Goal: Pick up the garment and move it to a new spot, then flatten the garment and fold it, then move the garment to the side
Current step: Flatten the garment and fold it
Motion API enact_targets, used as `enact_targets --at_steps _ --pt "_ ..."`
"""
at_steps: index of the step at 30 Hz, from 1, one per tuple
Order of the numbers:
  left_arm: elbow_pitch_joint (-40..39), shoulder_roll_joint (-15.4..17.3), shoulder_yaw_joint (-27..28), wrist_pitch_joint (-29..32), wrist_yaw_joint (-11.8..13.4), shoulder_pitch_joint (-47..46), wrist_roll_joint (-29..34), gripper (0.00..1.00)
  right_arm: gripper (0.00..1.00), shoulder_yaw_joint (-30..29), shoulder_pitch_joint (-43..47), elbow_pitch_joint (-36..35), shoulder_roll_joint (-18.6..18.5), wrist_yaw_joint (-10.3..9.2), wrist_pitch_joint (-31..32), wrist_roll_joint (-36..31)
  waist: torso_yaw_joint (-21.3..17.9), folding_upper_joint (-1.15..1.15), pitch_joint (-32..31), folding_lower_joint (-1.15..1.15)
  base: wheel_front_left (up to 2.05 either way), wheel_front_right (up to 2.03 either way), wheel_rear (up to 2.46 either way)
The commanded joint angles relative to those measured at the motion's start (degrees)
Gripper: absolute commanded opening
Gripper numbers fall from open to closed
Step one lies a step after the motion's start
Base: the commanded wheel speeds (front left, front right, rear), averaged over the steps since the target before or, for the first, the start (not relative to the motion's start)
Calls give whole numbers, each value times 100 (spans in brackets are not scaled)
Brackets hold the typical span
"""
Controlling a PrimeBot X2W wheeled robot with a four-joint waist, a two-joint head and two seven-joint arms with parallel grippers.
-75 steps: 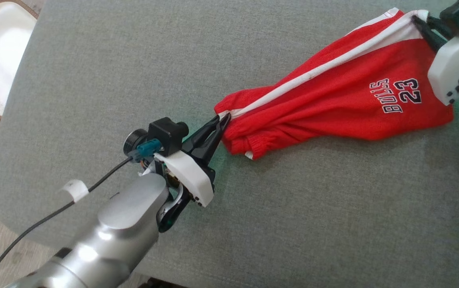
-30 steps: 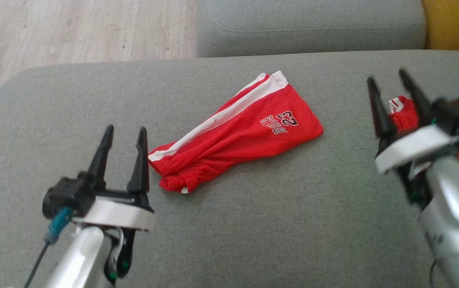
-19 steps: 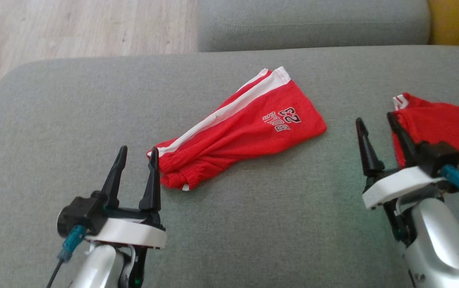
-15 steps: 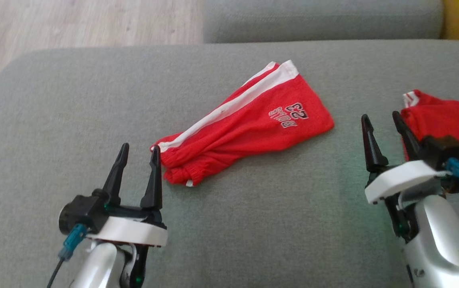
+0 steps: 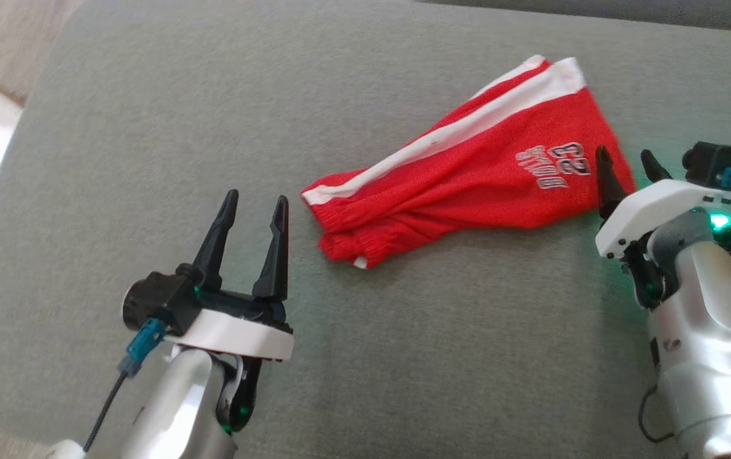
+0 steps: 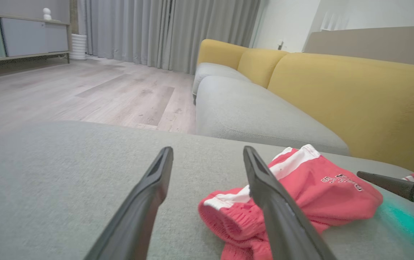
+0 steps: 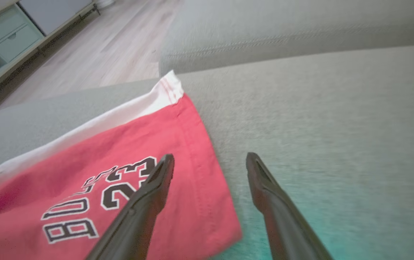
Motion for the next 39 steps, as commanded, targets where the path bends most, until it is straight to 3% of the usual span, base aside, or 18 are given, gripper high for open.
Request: enact_targets --at_steps 1,12,13,14,15,25,30,39 --pt "-131 21 175 -53 -28 -214 71 100 100 80 -236 -44 49 -5 35 -18 217 0 149 -1 0 0 0" --pt "-54 -52 179 -53 -98 -323 84 100 100 124 -879 1306 -86 -5 187 -613 517 0 310 -1 0 0 0" --pt "-51 -53 181 -53 -101 -327 82 100 47 161 -910 1377 -79 -5 189 -628 523 0 318 -1 0 0 0" --pt "-47 -55 185 -53 -103 -329 80 100 20 193 -940 1434 -75 -5 172 -632 526 0 324 -1 0 0 0" --pt "-45 -55 186 -53 -104 -329 71 100 0 237 -965 1483 -72 -5 145 -632 526 0 326 -1 0 0 0" --pt "18 -58 250 -53 -100 -226 79 100 0 181 -1024 1584 -300 -5 -676 -536 305 0 131 -1 0 0 0" --pt "36 -58 301 -53 -113 -94 138 100 0 -163 -773 1544 -336 -5 -1066 -458 30 0 -103 -1 0 0 0" --pt "14 -58 409 -53 -143 156 242 100 0 -1060 -29 1177 -32 -5 -1307 -609 -482 0 -558 -1 0 0 0"
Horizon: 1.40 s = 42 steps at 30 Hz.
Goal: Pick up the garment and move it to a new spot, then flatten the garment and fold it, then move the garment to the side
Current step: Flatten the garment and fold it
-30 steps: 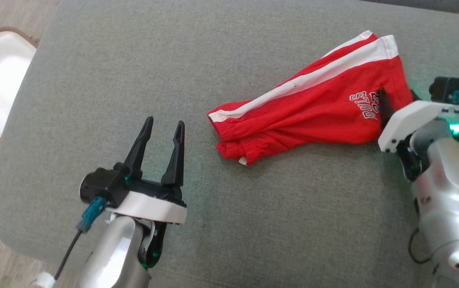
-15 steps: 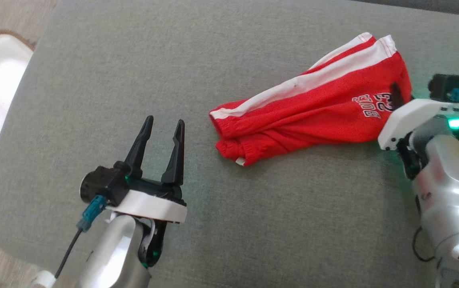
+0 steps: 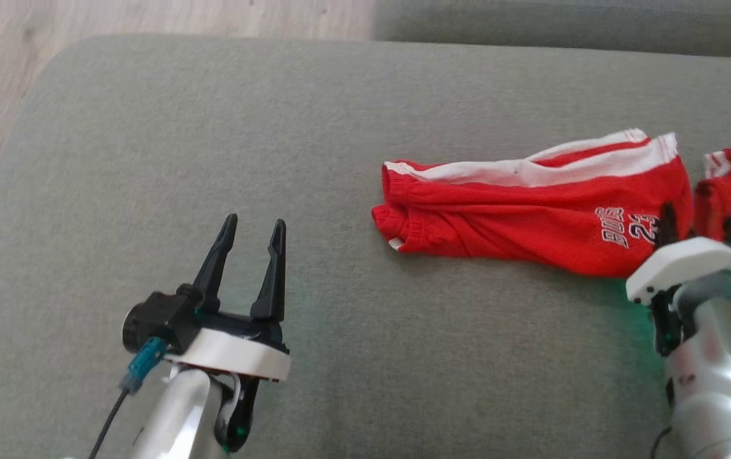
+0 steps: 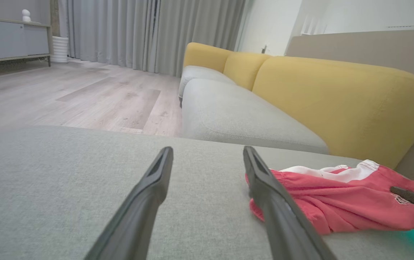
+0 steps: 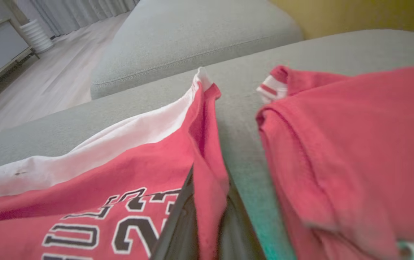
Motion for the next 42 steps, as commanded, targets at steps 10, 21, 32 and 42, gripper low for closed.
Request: enact_targets --at_steps 10,21,32,42 --pt "-248 42 354 -53 -23 78 128 100 0 -94 40 -489 339 -5 -185 -93 -374 0 -110 1 0 0 0" --pt "-165 67 336 -53 -34 62 147 100 0 785 -452 -43 343 -5 -567 804 -149 0 -272 1 0 0 0" --pt "-104 73 367 -53 -37 178 110 100 0 2526 -483 -258 344 -5 -605 2211 345 0 -484 1 0 0 0" --pt "-84 72 318 -53 -39 243 101 100 0 4207 -294 -493 344 -5 -545 3147 709 0 -545 1 0 0 0"
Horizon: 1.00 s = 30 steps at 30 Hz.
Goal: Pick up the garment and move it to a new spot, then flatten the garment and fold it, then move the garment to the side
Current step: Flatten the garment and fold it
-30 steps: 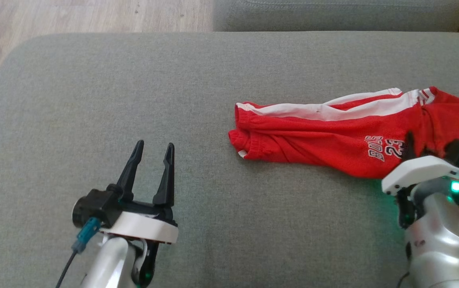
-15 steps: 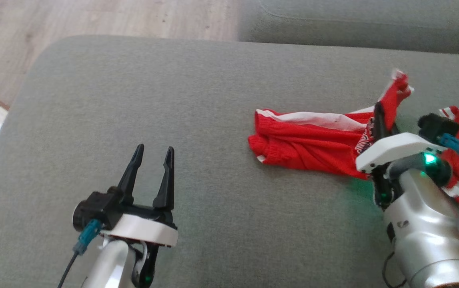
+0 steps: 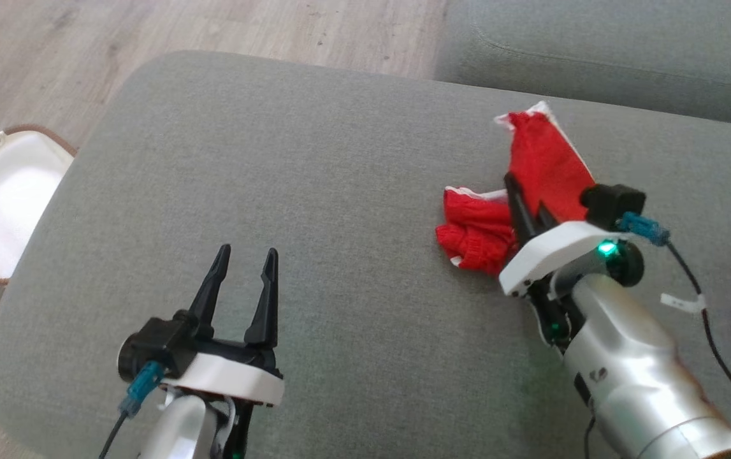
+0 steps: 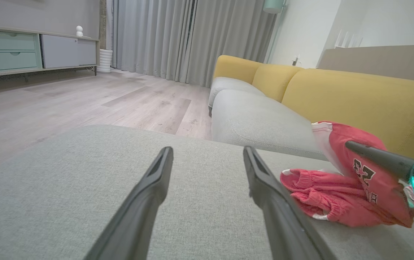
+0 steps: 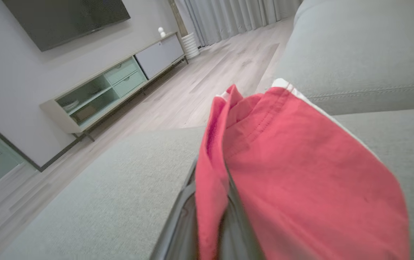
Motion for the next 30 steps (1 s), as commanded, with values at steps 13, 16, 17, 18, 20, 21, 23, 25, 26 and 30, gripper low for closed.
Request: enact_targets --at_steps 13,16,17,18,20,21,23,25,26,30 --pt "-166 38 174 -55 -32 -146 -10 100 49 1460 4 -114 56 -5 39 406 103 0 97 0 0 0 0" --pt "-159 35 174 -55 -32 -164 -15 100 100 1752 -17 -206 56 -5 84 473 77 0 128 0 0 0 0" --pt "-151 34 183 -55 -32 -183 -17 100 100 2001 -23 -318 56 -5 142 501 49 0 140 0 0 0 0" --pt "-145 33 188 -55 -32 -195 -18 100 100 2108 -23 -374 56 -5 171 522 33 0 142 0 0 0 0" --pt "-140 32 203 -55 -32 -214 -18 100 100 2306 -19 -530 56 -5 210 586 -8 0 137 0 0 0 0" --pt "-139 31 215 -55 -32 -220 -18 100 100 2375 -26 -597 56 -5 210 618 -37 0 129 0 0 0 0" --pt "-122 35 236 -55 -30 -217 -4 100 100 2457 -84 -677 56 -5 166 594 -99 0 110 0 0 0 0" --pt "-95 40 268 -55 -18 -219 13 100 100 2412 -195 -672 57 -5 73 436 -170 0 85 0 0 0 0" --pt "-91 43 283 -55 -17 -222 18 100 100 2354 -225 -706 57 -5 35 400 -215 0 67 0 0 0 0" --pt "-112 50 301 -55 -18 -232 35 100 100 2099 -300 -781 57 -5 -45 214 -332 0 5 0 0 0 0"
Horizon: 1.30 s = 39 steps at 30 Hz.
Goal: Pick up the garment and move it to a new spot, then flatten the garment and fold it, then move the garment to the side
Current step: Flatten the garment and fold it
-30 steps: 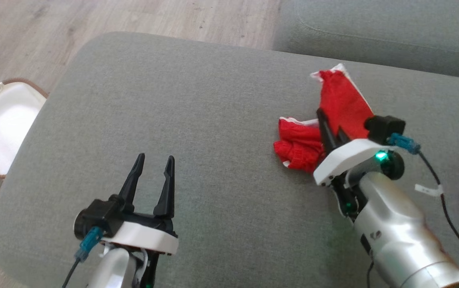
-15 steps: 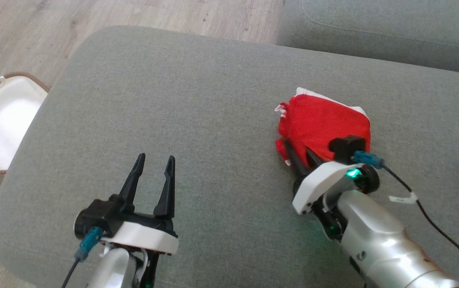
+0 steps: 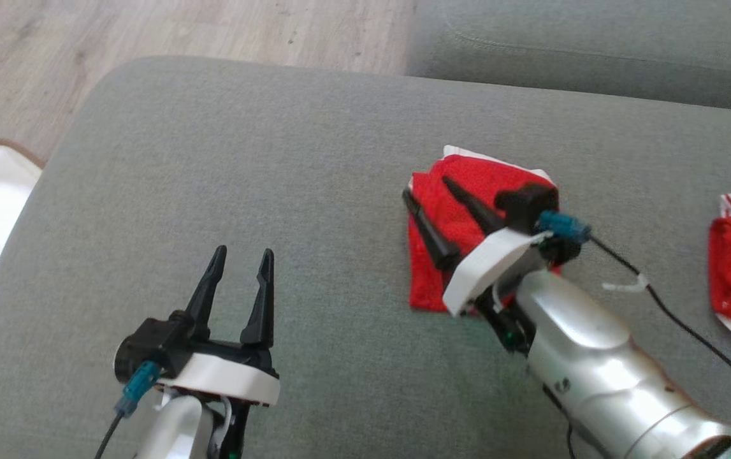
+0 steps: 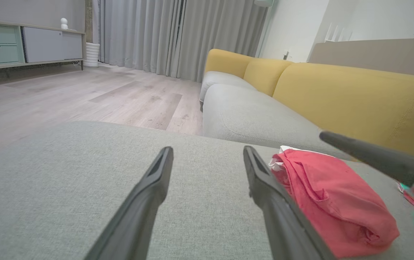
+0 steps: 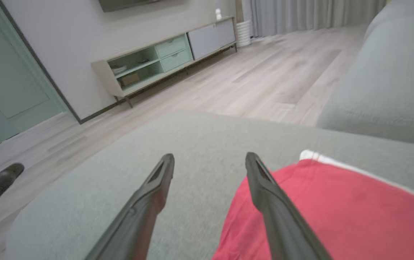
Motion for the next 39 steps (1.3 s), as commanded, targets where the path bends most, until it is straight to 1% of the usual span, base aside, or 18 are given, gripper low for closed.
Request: enact_targets --at_steps 1,4,7,10,16,18,20,22,28,32,36,37,38,39 --pt "-194 52 242 -55 22 -228 41 100 100 -87 -150 -183 71 -5 -91 -84 -83 0 -63 -1 0 0 0" --pt "-297 53 296 -55 20 -219 35 100 100 -559 -154 -318 71 -5 -112 -511 -231 0 -135 -1 0 0 0" --pt "-425 51 333 -55 18 -192 20 100 100 -1258 1 -619 71 -5 -115 -1167 -393 0 -181 -1 0 0 0" --pt "-556 49 364 -55 16 -160 31 100 100 -2011 339 -996 65 -5 -116 -1845 -556 0 -233 -1 0 0 0" --pt "-856 38 446 -55 13 -90 35 100 100 -3294 1278 -2069 52 -5 -117 -3020 -846 0 -285 -1 0 0 0" --pt "-942 33 478 -55 12 -52 30 100 100 -3647 1634 -2454 58 -5 -117 -3232 -918 0 -289 -1 0 0 0" --pt "-959 29 495 -55 11 13 20 100 100 -3922 1965 -2808 65 -5 -118 -3297 -980 0 -286 -1 0 0 0" --pt "-933 25 526 -55 11 89 32 100 100 -4033 2275 -3070 67 -5 -118 -3457 -1042 0 -279 -1 0 0 0" --pt "-986 16 648 -55 10 226 22 100 100 -4251 2879 -3398 69 -5 -118 -3421 -1076 0 -232 -1 0 0 0" --pt "-1007 14 593 -55 10 193 -57 100 100 -4281 2900 -3453 70 -5 -118 -3486 -1013 0 -138 -1 0 0 0" --pt "-1033 14 485 -55 10 60 -103 100 100 -4159 2638 -3459 70 -5 -73 -3521 -867 0 47 -1 0 0 0" --pt "-1035 14 457 -55 9 29 -114 100 44 -4121 2545 -3431 70 -5 -36 -3494 -819 0 102 -1 0 0 0" --pt "-1034 14 427 -55 9 0 -125 100 0 -4068 2441 -3390 70 -5 -2 -3482 -769 0 153 -1 0 0 0" --pt "-1029 14 395 -55 9 -30 -139 100 0 -4005 2330 -3329 70 -5 45 -3500 -711 0 219 -1 0 0 0"
